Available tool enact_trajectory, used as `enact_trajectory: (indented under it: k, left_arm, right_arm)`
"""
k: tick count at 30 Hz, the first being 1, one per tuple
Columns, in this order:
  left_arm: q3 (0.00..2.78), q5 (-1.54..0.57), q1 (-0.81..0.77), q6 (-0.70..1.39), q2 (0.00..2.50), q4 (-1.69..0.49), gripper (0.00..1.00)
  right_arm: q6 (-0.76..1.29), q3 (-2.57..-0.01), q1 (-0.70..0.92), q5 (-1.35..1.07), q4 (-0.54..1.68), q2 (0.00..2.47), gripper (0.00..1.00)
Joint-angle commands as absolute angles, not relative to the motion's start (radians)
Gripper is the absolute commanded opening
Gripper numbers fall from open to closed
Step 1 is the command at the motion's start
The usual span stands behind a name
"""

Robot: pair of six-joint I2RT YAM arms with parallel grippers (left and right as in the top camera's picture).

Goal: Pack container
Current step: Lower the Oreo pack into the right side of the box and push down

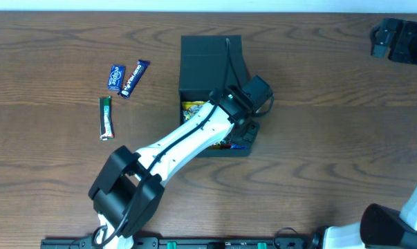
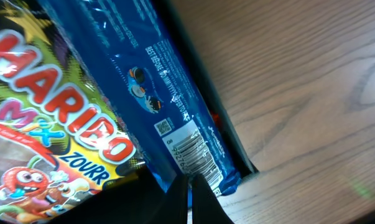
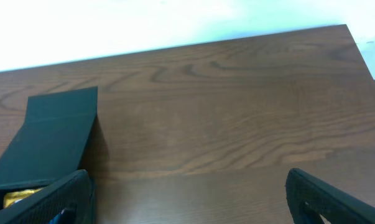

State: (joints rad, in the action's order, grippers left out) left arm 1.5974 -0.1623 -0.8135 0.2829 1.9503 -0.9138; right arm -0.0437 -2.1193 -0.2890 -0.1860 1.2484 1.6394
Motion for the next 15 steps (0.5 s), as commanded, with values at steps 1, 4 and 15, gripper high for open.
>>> enact_trajectory:
  k: [1,4,15]
  left_arm:
    - [1.590,-0.174,-0.812,0.265,1.971,-0.919,0.06]
    - [1.590,-0.174,-0.812,0.260,1.975,-0.919,0.06]
    - [1.589,-0.206,-0.812,0.248,2.020,-0.926,0.06]
  right_arm:
    - [-0.030,-2.116,-0.297,-0.192,1.249,1.622,0.99]
    - [-0.031,-2.116,-0.297,-0.192,1.249,1.622,0.99]
    - [-0.031,-2.111,-0.297,-0.192,1.246,1.623,0.99]
